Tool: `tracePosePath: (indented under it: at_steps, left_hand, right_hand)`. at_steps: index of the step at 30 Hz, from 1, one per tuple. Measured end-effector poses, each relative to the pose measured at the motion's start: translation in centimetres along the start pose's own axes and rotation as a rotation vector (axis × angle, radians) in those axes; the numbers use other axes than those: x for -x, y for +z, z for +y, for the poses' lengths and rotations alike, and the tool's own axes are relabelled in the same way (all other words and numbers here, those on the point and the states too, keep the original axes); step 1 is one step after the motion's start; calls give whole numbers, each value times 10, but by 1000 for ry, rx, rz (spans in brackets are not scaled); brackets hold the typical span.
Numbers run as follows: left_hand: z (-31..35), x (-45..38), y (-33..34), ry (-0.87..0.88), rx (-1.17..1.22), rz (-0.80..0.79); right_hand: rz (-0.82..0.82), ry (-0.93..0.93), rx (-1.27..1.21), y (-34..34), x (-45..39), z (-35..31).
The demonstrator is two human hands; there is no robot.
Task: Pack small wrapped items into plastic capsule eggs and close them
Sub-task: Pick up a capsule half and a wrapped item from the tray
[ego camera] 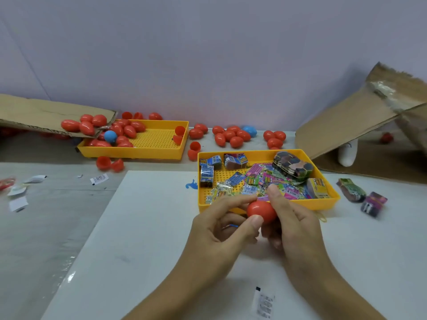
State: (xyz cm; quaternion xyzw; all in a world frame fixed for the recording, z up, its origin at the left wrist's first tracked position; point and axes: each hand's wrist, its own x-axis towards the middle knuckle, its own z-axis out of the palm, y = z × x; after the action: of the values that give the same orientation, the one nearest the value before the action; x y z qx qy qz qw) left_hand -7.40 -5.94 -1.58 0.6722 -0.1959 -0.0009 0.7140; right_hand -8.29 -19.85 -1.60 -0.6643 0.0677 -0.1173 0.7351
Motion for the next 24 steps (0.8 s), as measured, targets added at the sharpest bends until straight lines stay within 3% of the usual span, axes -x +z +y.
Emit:
tracePosePath:
  at_steps: [5, 14, 24]
  left_hand:
    - [-4, -4, -4, -134, 147, 51]
    - [-10, -11, -12, -273, 383, -24]
    - [-13, -13, -11, -285, 290, 101]
  right_hand:
    - [-64, -20, 11, -2, -5, 5]
    - [-177, -59, -59, -5, -5, 4]
    - [-273, -173, 54, -5, -1, 5]
